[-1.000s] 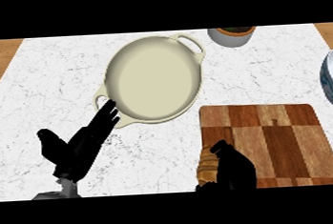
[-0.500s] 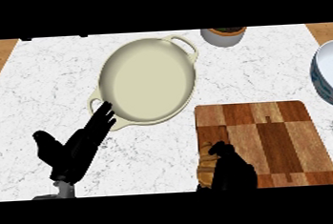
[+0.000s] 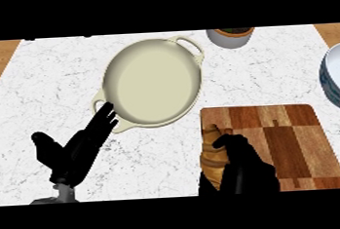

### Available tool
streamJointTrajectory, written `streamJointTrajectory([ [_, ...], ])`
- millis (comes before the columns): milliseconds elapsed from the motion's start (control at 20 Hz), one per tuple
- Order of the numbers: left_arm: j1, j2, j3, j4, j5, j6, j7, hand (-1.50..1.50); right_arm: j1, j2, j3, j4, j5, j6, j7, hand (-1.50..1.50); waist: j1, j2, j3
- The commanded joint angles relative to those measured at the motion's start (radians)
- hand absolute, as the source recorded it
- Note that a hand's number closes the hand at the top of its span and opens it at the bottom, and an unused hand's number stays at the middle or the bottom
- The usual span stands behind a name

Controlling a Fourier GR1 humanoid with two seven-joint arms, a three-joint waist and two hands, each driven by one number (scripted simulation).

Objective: Pick the croissant from the cutting board and place it in the pot

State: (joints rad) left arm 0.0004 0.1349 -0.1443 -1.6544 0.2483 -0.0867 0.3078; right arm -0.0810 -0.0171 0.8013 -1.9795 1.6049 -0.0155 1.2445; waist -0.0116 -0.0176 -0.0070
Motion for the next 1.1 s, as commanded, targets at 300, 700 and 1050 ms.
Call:
streamJointTrajectory([
  [300, -0.015, -0.009, -0.032, 0.002, -0.006, -0.019, 0.008, 0.00, -0.245, 0.016, -0.070, -0.067, 0.001, 0.107, 0.243, 1.50, 0.051, 0.014, 0.000],
  [700, -0.051, -0.008, -0.033, 0.001, -0.004, -0.027, 0.018, 0.00, -0.484, 0.016, -0.266, 0.062, -0.142, 0.141, 0.243, 1.50, 0.086, 0.024, 0.002],
  [1050, -0.087, -0.038, -0.053, 0.037, -0.015, -0.018, 0.023, 0.00, -0.759, 0.016, -0.455, 0.365, -0.312, 0.098, 0.200, 1.50, 0.107, 0.037, 0.003],
])
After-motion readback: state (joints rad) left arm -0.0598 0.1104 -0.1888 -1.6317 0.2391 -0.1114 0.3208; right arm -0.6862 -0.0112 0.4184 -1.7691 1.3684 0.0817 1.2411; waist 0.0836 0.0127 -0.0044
